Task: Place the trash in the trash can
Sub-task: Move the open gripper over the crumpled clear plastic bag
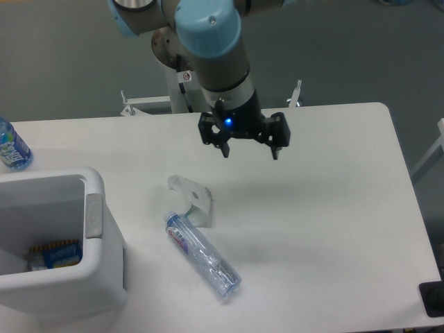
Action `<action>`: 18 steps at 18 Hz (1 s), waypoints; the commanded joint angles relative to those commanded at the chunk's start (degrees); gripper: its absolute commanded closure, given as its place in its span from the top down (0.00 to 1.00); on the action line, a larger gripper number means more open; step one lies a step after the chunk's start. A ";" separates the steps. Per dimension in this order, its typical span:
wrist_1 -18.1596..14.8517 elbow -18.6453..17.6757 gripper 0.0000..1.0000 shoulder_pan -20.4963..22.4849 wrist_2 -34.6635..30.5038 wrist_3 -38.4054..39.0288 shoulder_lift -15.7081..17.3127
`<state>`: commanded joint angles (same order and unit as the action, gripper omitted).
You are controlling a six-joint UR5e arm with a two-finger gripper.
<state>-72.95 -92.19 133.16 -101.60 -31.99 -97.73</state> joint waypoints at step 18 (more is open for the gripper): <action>6.24 -7.39 1.00 -7.12 2.11 21.26 -9.48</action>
<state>-66.71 -99.58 126.04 -99.49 -10.73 -107.22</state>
